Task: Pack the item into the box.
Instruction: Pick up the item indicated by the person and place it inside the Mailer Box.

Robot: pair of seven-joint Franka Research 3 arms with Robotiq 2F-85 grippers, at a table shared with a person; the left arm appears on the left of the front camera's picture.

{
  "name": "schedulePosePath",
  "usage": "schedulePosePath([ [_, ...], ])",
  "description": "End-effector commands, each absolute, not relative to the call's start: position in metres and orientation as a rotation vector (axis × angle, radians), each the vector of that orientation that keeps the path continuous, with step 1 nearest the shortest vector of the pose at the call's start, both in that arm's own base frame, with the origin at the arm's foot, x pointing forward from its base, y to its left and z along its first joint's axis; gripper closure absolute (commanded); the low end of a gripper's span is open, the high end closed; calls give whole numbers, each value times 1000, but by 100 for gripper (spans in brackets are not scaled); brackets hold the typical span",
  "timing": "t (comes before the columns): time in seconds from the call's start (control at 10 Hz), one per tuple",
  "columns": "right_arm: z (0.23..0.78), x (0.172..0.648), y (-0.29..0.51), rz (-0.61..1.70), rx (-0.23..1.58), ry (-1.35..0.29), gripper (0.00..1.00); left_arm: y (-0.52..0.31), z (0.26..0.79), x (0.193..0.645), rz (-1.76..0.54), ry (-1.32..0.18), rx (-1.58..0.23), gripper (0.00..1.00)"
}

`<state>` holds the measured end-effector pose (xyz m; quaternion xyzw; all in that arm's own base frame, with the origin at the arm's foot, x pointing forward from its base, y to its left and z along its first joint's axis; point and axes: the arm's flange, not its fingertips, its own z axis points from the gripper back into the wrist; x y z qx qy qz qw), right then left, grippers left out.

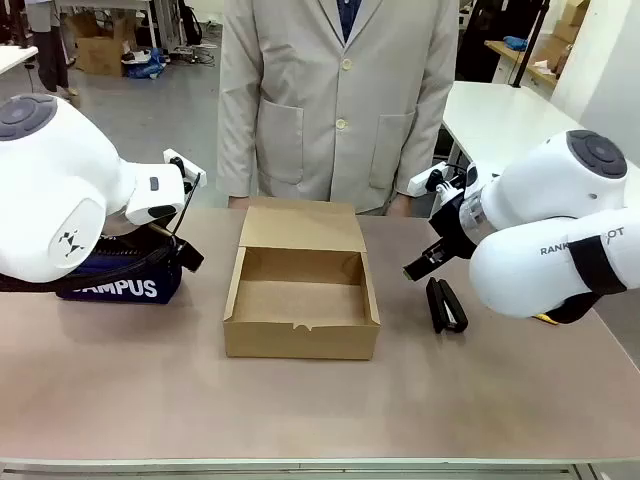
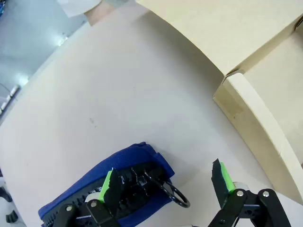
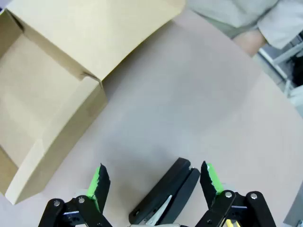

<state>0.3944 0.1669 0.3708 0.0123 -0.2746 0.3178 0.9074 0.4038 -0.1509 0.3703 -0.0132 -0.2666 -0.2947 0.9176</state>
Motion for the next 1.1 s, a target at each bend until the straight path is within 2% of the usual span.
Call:
schedulePosePath([
  [0.0,371,394,167,656,25,-567,0,-151,370,404,-606,-549,-27,0],
  [0.9,371,394,167,657,25,-567,0,-151,370,404,-606,-549,-27,0],
  [1.0,398,383,157,670,-17,-589,0,-151,370,404,-606,-548,-27,0],
])
